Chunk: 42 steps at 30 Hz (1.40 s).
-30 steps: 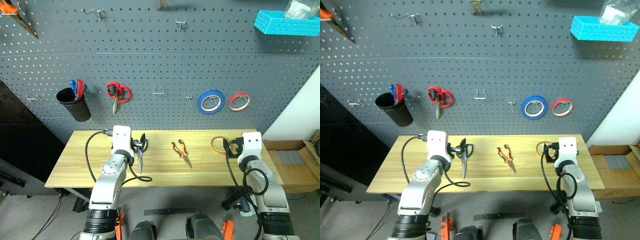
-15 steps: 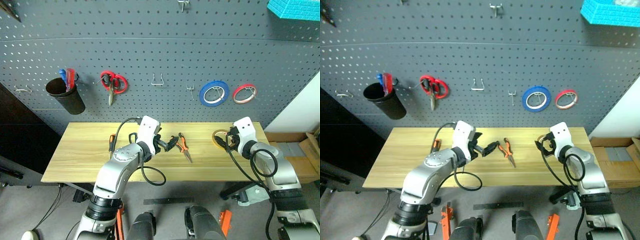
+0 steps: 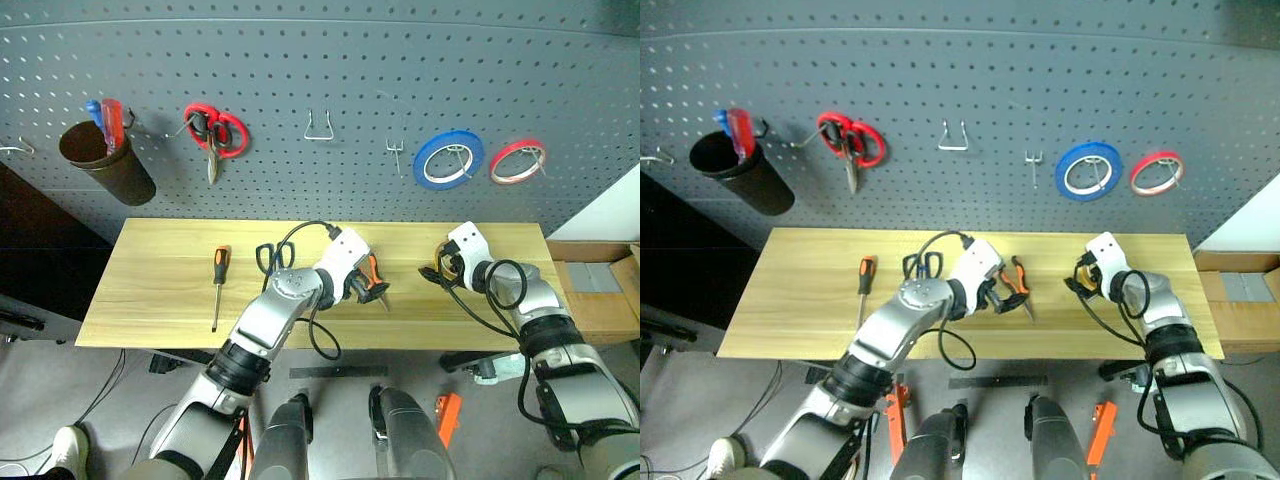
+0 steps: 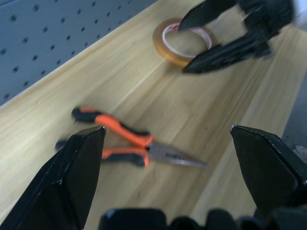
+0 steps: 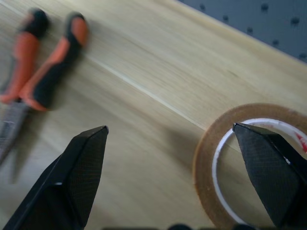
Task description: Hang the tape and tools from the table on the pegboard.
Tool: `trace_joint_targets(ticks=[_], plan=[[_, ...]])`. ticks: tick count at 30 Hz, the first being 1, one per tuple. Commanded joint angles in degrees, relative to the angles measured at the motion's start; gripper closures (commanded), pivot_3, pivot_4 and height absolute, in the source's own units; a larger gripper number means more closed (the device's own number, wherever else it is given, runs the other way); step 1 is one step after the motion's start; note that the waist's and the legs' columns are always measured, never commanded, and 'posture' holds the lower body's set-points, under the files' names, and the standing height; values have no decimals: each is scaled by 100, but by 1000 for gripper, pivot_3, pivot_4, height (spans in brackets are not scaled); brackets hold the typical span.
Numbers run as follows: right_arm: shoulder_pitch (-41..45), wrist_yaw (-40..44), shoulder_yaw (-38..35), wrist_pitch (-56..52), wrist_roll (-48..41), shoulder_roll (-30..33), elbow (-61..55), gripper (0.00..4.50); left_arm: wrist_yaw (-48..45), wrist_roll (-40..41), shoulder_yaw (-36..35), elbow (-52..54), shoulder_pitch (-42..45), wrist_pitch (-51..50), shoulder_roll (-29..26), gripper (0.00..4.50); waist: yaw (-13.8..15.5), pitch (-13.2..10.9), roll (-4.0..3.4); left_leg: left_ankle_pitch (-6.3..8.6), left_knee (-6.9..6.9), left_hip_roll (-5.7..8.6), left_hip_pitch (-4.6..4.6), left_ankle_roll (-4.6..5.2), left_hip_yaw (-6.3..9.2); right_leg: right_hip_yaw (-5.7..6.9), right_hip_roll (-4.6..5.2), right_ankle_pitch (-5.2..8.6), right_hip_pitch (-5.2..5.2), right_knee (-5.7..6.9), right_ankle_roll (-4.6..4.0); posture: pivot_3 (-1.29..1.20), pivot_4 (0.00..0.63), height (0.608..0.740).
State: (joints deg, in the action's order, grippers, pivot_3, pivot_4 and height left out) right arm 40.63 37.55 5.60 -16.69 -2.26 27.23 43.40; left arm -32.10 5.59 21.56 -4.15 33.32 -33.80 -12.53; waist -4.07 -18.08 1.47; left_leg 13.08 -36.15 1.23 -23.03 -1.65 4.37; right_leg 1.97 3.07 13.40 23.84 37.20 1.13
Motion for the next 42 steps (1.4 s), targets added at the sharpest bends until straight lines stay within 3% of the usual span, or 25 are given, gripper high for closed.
trace_joint_targets(ticks=[1,15,18,24,25,29,31,35,42], plan=[[317,-86,-170,352,96,69,794,0,-96,-221,222,-216,135,377,143,35,4,-55,6,3,-1,1,0,5,-1,-1,1,0,0,-2,1,-91,384,740],[812,-264,-699,-237,-57,-176,1886,0,-187,-334,171,-31,19,328,229,35,68,-204,15,15,-58,1,-49,23,-1,-1,9,-9,30,11,24,-77,396,740],[793,-192,-662,-224,-17,-207,1863,559,-174,-348,169,-28,24,325,241,0,68,-205,17,15,-79,2,-55,24,-2,-4,7,-14,29,10,34,-74,395,740],[695,-173,-525,-38,157,-229,1795,2558,-151,-391,174,-36,34,351,266,0,69,-205,17,14,-82,3,-56,24,-3,-6,6,-17,29,10,39,-63,383,740],[669,-172,-504,13,195,-227,1778,3090,-144,-405,176,-30,32,355,263,0,68,-205,17,14,-82,3,-56,24,-3,-5,6,-17,29,11,38,-63,383,740],[586,-244,-520,157,251,-225,1736,4221,-129,-438,157,-29,38,380,269,0,66,-205,17,15,-80,1,-56,23,-2,-4,7,-17,30,12,38,-61,366,740],[520,-310,-545,230,264,-201,1634,4230,-77,-474,136,-40,52,416,277,0,68,-205,17,14,-80,1,-56,23,-1,-3,7,-17,30,13,39,-60,359,740],[16,-397,-465,455,376,-67,637,4230,64,-489,-15,62,32,439,267,0,94,-203,16,14,-81,2,-56,22,0,-2,7,-18,30,13,40,-66,329,740],[-2420,-503,-365,574,521,185,-3698,4230,42,333,-936,1638,-658,-116,180,0,162,-164,-31,3,-81,4,-96,-10,9,2,13,-19,65,10,42,-95,243,740]])
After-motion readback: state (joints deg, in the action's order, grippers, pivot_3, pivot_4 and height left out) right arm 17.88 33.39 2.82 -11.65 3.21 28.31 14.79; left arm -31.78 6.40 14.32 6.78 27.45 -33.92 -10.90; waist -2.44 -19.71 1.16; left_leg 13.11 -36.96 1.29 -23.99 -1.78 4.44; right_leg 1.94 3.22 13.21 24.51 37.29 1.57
